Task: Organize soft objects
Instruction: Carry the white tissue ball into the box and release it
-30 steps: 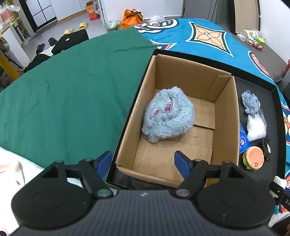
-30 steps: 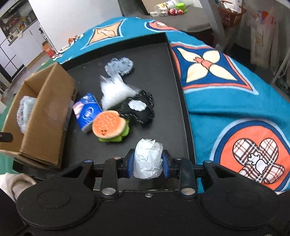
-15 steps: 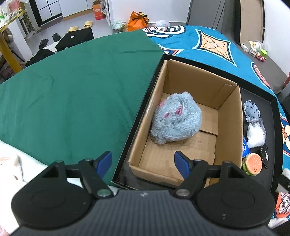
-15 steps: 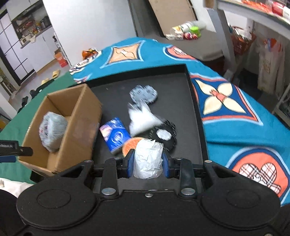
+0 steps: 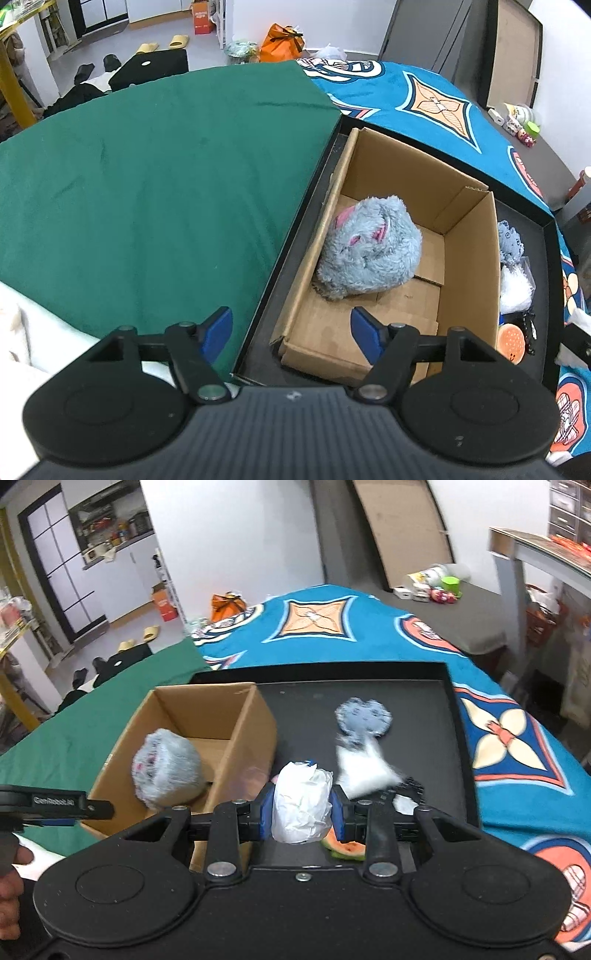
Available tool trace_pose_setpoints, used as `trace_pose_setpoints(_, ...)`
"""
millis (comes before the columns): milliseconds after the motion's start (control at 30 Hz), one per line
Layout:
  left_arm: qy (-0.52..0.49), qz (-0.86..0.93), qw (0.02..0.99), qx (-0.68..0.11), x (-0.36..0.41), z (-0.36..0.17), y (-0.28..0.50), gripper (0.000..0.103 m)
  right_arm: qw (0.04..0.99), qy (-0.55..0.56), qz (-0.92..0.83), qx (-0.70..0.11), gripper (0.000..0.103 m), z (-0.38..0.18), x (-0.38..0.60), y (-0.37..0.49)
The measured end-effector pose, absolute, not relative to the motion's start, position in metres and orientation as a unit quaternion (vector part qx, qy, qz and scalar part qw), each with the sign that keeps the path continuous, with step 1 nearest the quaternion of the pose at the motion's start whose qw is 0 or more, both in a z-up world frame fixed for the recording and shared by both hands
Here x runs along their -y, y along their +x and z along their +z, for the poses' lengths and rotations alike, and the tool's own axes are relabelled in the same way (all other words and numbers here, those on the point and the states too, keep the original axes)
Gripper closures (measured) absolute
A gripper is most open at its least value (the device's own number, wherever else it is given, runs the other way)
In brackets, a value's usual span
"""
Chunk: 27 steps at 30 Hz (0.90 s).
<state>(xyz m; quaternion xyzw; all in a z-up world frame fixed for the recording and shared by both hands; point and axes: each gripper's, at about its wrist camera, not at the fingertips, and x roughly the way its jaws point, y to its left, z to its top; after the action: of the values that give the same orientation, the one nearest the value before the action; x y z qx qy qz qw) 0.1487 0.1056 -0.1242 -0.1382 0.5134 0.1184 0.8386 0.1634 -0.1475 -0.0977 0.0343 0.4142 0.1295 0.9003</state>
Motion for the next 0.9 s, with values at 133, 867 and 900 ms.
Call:
trace_pose_setpoints(133, -0.156, 0.107, 0.837, -0.514, -0.112, -0.128, 0.149, 0.043, 0.902, 0.031, 0.146, -0.406, 0.072, -0.095, 0.13, 0.167)
trace_pose_setpoints(867, -0.206, 0.085, 0.829, -0.512, -0.129, -0.144, 0.153, 0.087, 0.874, 0.046, 0.225, -0.429, 0.07, -0.104, 0.048, 0.18)
trace_pose_setpoints(900, -0.208, 0.085, 0.829, -0.512, -0.13, -0.144, 0.153, 0.087, 0.872, 0.051, 0.227, -0.432, 0.069, -0.104, 0.046, 0.179)
